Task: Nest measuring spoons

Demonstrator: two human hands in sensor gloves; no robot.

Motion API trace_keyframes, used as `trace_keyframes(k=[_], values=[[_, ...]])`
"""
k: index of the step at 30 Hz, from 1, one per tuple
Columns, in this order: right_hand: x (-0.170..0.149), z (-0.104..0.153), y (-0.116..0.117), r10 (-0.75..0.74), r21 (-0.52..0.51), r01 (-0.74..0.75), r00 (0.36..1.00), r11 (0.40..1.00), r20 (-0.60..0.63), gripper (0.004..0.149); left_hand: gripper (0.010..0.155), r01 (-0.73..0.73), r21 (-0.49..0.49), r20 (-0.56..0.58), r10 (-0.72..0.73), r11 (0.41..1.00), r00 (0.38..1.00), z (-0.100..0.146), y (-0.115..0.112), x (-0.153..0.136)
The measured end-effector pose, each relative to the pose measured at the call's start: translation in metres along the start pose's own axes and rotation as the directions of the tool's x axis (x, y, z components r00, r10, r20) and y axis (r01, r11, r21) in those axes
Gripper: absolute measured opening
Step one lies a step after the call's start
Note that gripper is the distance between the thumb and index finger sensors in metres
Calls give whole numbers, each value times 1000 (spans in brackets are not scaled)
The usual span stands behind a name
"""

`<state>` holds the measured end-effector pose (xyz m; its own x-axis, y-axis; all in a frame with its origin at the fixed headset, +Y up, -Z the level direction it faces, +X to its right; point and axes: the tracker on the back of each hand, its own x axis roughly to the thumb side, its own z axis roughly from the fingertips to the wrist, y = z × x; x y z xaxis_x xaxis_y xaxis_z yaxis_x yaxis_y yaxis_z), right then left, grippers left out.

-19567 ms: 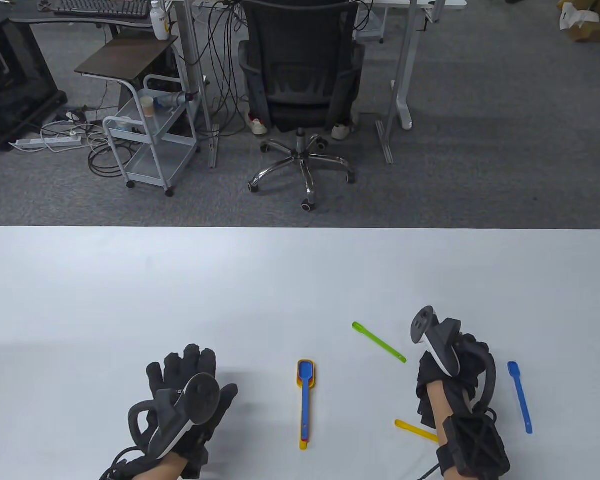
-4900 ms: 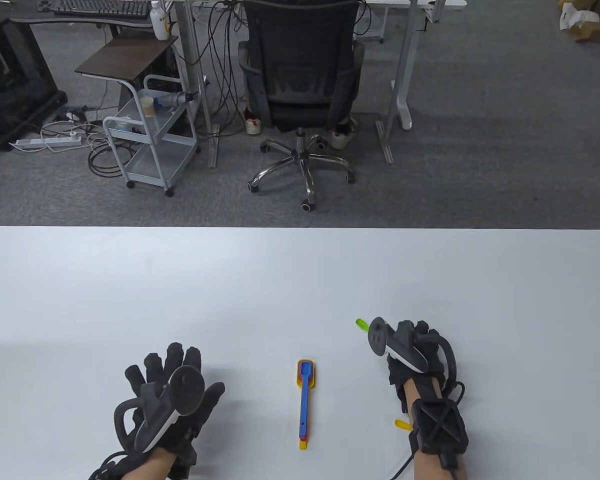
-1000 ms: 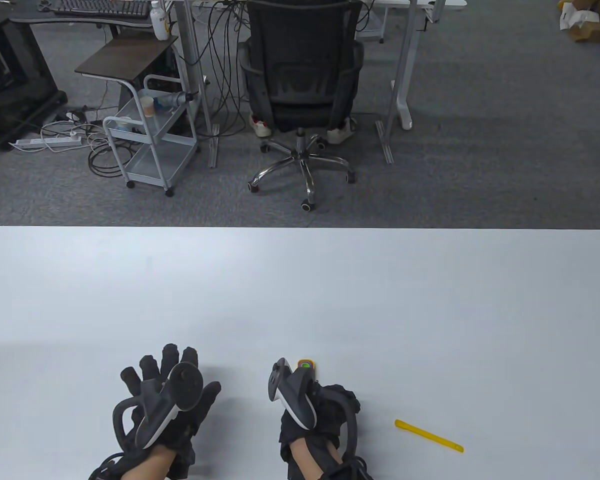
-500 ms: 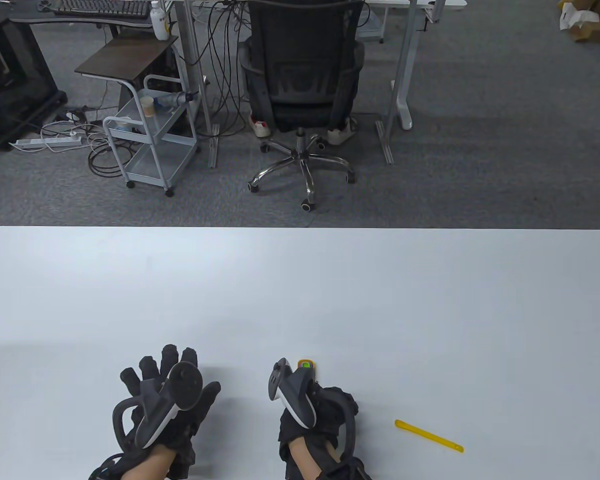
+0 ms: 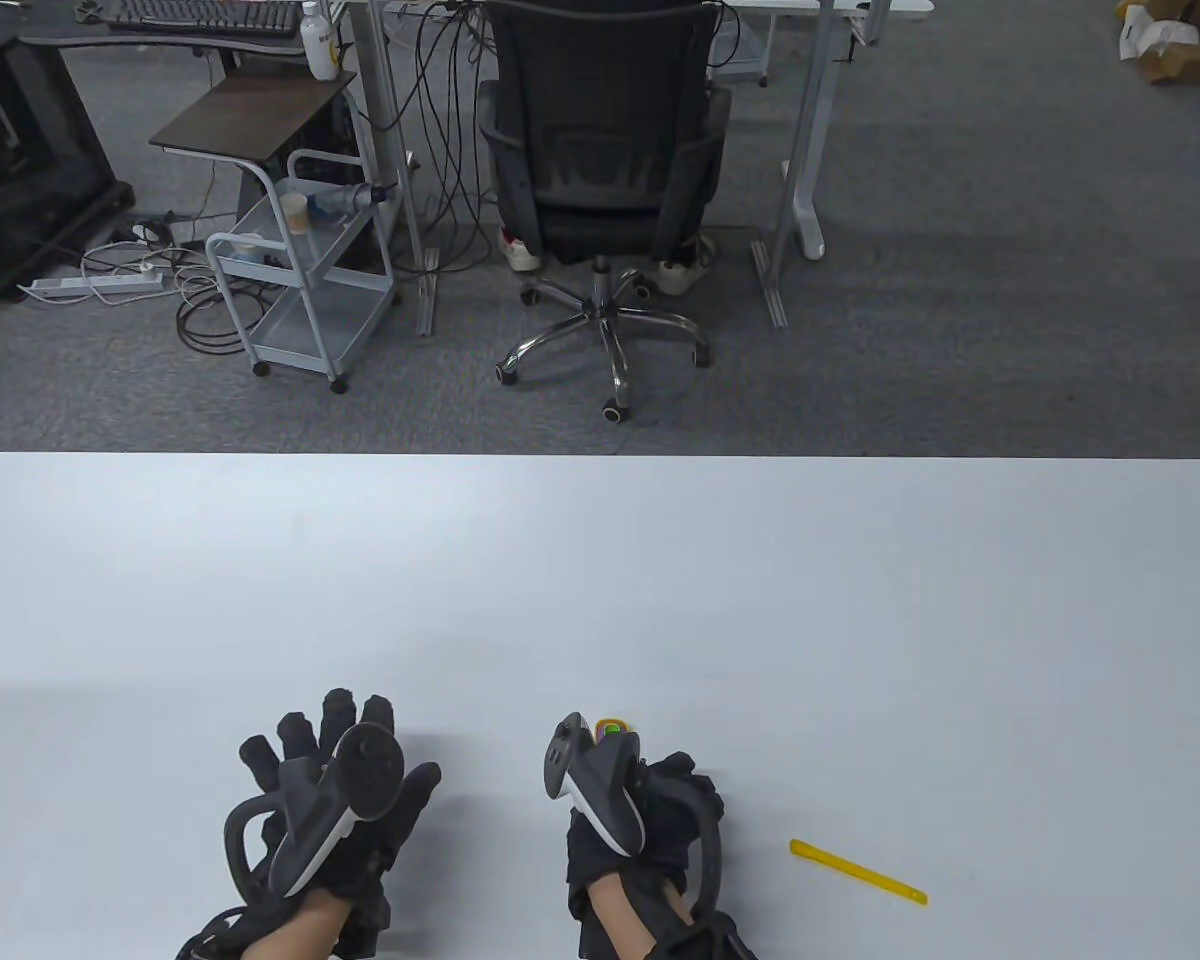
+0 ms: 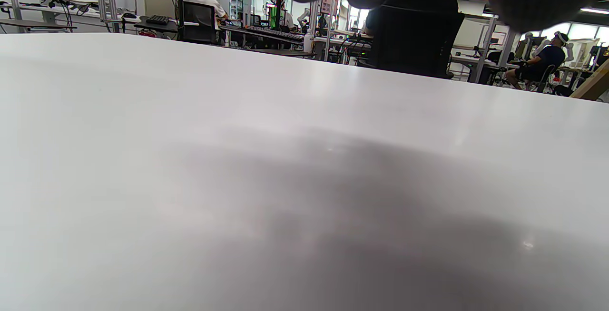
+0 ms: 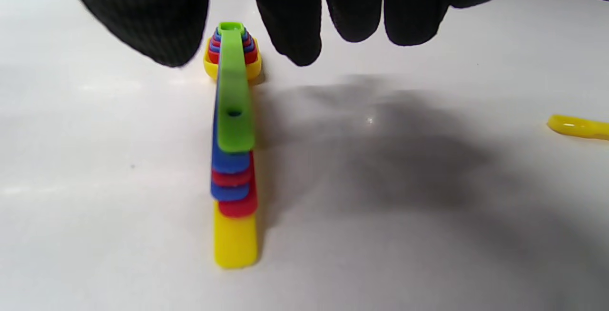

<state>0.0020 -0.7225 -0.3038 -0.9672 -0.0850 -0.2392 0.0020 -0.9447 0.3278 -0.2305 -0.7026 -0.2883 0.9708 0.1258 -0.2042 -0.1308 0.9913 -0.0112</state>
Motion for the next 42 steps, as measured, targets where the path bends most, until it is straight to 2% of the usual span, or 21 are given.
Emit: trace_keyframes(k=[11,23,30,39,42], values=[[-33,1,-11,-9,-90,19,994,996,111,66,85,-3,0,5,3,1000,1000,0,-1,0],[-90,-7,-30,25,-222,26,974,975,224,63,85,-3,0,11,3,1000,1000,0,-1,0],[-132,-13,-38,96,-283,-24,965,959,244,63,85,-6,4,18,5,1000,1000,1,-2,1],[-191,-20,-38,99,-290,-15,956,957,277,61,85,-4,11,22,4,1000,1000,2,-2,2],[-208,-23,-31,110,-255,-34,951,966,289,61,86,-5,21,24,4,1000,1000,2,-2,2]])
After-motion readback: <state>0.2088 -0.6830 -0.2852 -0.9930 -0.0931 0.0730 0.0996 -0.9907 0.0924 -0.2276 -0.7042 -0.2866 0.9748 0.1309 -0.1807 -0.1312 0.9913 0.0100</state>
